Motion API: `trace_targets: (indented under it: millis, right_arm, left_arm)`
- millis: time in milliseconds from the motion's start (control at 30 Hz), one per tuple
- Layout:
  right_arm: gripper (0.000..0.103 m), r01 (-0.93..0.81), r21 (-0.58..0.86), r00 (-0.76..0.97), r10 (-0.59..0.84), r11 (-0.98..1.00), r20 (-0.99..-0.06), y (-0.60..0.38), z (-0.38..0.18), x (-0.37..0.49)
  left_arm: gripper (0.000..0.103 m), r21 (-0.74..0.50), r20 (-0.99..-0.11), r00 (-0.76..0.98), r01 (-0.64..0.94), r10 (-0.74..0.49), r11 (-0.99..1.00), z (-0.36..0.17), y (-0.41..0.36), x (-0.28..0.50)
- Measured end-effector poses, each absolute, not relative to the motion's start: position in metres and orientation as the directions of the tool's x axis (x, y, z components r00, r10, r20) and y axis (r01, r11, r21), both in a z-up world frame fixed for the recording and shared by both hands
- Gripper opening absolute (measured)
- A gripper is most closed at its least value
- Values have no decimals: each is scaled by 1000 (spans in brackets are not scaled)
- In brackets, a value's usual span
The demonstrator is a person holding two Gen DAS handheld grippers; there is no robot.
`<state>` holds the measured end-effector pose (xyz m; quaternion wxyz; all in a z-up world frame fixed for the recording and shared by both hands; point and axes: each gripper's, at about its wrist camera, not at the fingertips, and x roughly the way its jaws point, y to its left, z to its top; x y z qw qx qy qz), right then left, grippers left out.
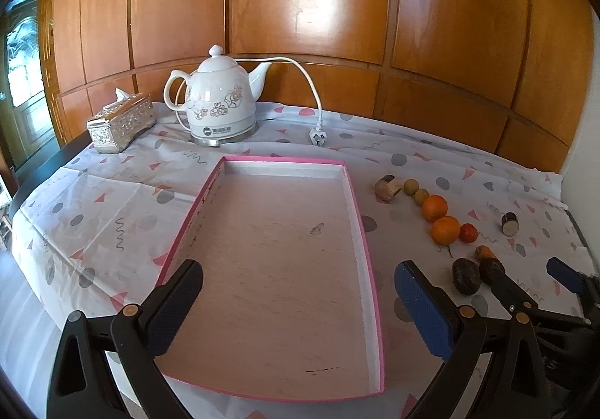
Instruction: Organize fruits
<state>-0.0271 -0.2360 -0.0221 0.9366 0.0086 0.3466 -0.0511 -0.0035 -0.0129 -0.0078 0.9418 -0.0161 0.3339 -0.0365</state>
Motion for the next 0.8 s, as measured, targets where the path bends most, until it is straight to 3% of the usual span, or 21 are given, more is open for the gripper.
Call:
trace_targets:
  millis: [600,800]
  right_arm:
    - [103,102,0,755,-77,995,-651,-245,-23,-27]
    - [103,60,59,742,-5,996,-671,-263,-29,-28]
  left_arm:
    - [103,-25,-641,763,93,-87,995,-10,-25,-1]
    - [103,-26,-647,752,144,-127,989,-13,-35,2]
